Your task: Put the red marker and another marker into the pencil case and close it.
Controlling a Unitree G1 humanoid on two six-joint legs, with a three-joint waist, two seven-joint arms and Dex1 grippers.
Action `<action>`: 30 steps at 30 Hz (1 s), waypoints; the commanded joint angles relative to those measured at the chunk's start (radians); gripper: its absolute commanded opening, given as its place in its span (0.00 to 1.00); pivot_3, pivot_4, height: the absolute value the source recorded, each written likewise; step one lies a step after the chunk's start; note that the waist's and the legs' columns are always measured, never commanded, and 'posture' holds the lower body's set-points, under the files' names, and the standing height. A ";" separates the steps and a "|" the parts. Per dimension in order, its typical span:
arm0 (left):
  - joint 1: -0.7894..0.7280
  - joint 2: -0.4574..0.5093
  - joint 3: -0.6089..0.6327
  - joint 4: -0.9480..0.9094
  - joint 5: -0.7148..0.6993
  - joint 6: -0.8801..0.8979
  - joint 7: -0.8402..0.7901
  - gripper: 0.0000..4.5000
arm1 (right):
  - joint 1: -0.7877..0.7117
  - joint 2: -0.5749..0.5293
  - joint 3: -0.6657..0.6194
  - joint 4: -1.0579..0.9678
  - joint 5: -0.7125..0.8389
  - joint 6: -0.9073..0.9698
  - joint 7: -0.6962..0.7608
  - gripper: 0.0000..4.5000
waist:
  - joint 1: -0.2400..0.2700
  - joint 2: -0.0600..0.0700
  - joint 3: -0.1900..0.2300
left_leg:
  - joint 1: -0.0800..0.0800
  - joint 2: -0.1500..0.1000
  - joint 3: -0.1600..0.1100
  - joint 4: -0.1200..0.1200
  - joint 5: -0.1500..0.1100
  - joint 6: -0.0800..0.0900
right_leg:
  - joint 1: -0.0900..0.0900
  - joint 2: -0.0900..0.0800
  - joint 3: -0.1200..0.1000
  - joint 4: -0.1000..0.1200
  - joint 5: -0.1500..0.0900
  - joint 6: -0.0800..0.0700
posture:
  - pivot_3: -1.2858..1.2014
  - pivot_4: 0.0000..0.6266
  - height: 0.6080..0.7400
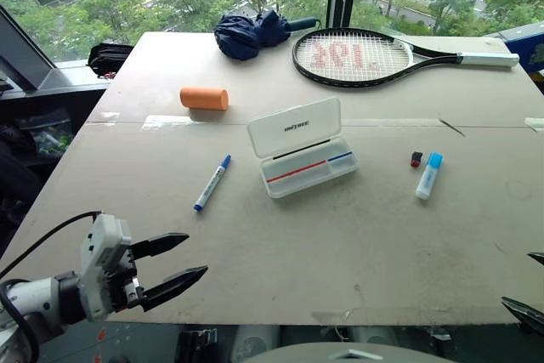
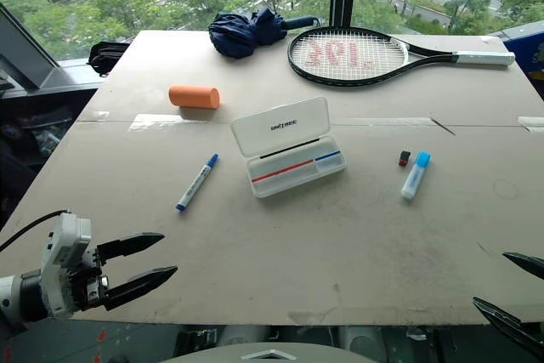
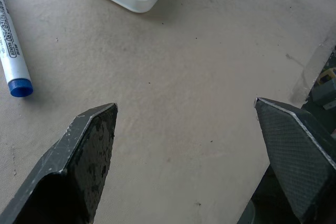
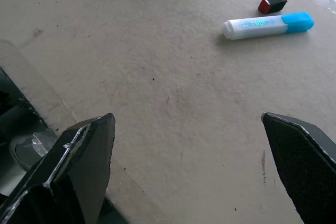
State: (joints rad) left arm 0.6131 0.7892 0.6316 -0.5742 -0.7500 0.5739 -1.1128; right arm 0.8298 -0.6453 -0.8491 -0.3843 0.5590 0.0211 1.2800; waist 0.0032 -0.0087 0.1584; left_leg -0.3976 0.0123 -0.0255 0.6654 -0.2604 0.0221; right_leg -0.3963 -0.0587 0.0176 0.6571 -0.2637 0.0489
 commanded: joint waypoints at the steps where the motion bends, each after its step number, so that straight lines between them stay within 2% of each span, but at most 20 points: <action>1: -0.056 0.020 -0.020 -0.033 -0.019 0.008 0.027 0.94 | -0.030 -0.002 -0.007 -0.034 0.025 0.001 -0.037 1.00 | 0.003 0.000 0.000 | 0.000 0.000 0.000 0.000 0.000 0.000 | 0.000 0.000 0.000 0.000 0.000 0.000 | 0.52 0.24 0.93; 4: -0.219 0.037 -0.132 -0.085 -0.028 0.062 0.139 0.94 | -0.118 -0.008 0.053 -0.105 0.038 0.056 -0.141 1.00 | 0.012 0.000 0.000 | 0.000 0.000 0.000 0.002 0.000 0.000 | 0.001 0.000 0.000 0.000 0.000 0.000 | 0.52 0.24 0.93; 9: -0.558 0.064 -0.375 -0.086 -0.063 0.269 0.304 0.94 | -0.241 -0.073 0.117 -0.172 0.120 0.160 -0.182 1.00 | 0.013 0.000 0.000 | -0.001 -0.002 0.000 0.003 0.000 0.000 | 0.001 0.004 -0.001 0.001 0.001 0.000 | 0.52 0.24 0.93; 11: -0.701 0.060 -0.501 -0.046 -0.015 0.334 0.338 0.94 | -0.268 -0.110 0.133 -0.208 0.157 0.193 -0.167 1.00 | 0.013 0.000 0.001 | -0.001 -0.003 0.000 0.003 0.000 0.000 | 0.001 0.005 -0.002 0.002 0.002 0.003 | 0.52 0.24 0.93; 15: -0.949 -0.014 -0.725 0.089 0.099 0.379 0.390 0.94 | -0.298 -0.148 0.156 -0.256 0.190 0.232 -0.167 1.00 | 0.011 -0.001 0.001 | 0.000 -0.005 -0.001 0.003 0.000 0.001 | 0.002 0.007 -0.003 0.004 0.003 0.005 | 0.52 0.24 0.93; 21: -1.088 -0.103 -0.901 0.244 0.226 0.343 0.381 0.94 | -0.282 -0.112 0.170 -0.275 0.151 0.209 -0.177 1.00 | 0.009 -0.003 0.002 | 0.000 -0.006 -0.002 0.003 0.000 0.001 | 0.001 0.008 -0.003 0.004 0.002 0.006 | 0.52 0.24 0.93; 22: -1.100 -0.116 -0.923 0.267 0.249 0.332 0.380 0.83 | -0.274 -0.103 0.168 -0.279 0.147 0.204 -0.179 1.00 | 0.009 -0.003 0.002 | 0.000 -0.006 -0.002 0.003 0.000 0.001 | 0.001 0.008 -0.003 0.004 0.002 0.006 | 0.52 0.24 0.93; 23: -1.108 -0.126 -0.939 0.287 0.269 0.323 0.378 0.78 | -0.267 -0.094 0.166 -0.284 0.143 0.200 -0.180 1.00 | 0.010 -0.003 0.002 | 0.000 -0.006 -0.002 0.003 0.000 0.001 | 0.001 0.008 -0.003 0.004 0.002 0.006 | 0.52 0.24 0.93; 28: -1.125 -0.143 -1.036 0.378 0.373 0.261 0.336 0.29 | -0.227 -0.051 0.162 -0.316 0.124 0.180 -0.197 1.00 | 0.010 -0.003 0.002 | 0.000 -0.005 -0.002 0.003 0.000 0.001 | 0.001 0.008 -0.003 0.004 0.002 0.006 | 0.52 0.24 0.93; 29: -1.128 -0.148 -1.051 0.397 0.394 0.243 0.328 0.22 | -0.216 -0.041 0.159 -0.322 0.121 0.175 -0.200 1.00 | 0.010 -0.002 0.002 | 0.000 -0.005 -0.002 0.003 0.000 0.001 | 0.001 0.008 -0.003 0.004 0.002 0.006 | 0.52 0.24 0.93; 30: -1.133 -0.152 -1.063 0.412 0.411 0.226 0.315 0.09 | -0.205 -0.032 0.155 -0.327 0.117 0.169 -0.202 1.00 | 0.011 -0.001 0.001 | 0.000 -0.005 -0.002 0.003 0.000 0.001 | 0.001 0.008 -0.003 0.004 0.002 0.006 | 0.52 0.24 0.93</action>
State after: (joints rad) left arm -0.5212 0.6415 -0.3916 -0.1809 -0.3668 0.8184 -0.7720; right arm 0.6144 -0.6838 -0.6677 -0.6761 0.6750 0.2131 1.0835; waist 0.0141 -0.0101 0.1598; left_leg -0.3977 0.0073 -0.0273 0.6683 -0.2604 0.0229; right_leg -0.3952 -0.0508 0.0147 0.6616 -0.2614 0.0546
